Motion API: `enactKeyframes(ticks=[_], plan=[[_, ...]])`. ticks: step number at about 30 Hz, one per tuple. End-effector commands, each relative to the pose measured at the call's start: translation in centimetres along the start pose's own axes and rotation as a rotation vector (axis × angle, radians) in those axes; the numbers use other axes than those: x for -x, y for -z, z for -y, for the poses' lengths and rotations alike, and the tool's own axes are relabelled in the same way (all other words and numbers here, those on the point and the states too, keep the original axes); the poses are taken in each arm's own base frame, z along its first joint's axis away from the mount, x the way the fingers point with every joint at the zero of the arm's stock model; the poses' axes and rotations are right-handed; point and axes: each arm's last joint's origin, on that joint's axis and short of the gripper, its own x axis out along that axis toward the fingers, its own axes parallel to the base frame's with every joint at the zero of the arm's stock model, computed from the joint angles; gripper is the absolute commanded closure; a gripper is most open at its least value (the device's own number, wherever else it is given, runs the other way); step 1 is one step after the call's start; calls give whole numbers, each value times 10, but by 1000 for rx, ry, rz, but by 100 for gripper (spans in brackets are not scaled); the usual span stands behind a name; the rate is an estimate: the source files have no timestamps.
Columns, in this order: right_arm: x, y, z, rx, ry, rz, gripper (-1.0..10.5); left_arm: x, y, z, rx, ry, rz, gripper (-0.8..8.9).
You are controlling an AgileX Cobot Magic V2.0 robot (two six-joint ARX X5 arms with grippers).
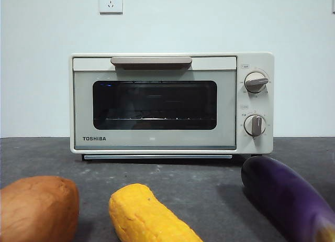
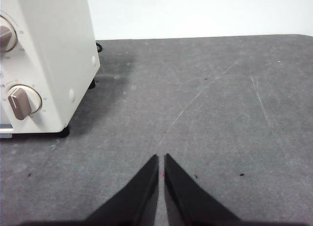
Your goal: Take the eggplant from the table,put the eggplant in the oven
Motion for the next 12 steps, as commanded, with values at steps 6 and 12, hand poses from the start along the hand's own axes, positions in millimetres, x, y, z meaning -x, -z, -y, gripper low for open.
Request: enactKeyframes(ticks=[6,12], plan=[[0,-2,0,-15,-9,34,943,-3,8,0,102,12,-23,806],[1,-17,-2,-66,-37,188,943,-2,6,2,428,83,-18,806]])
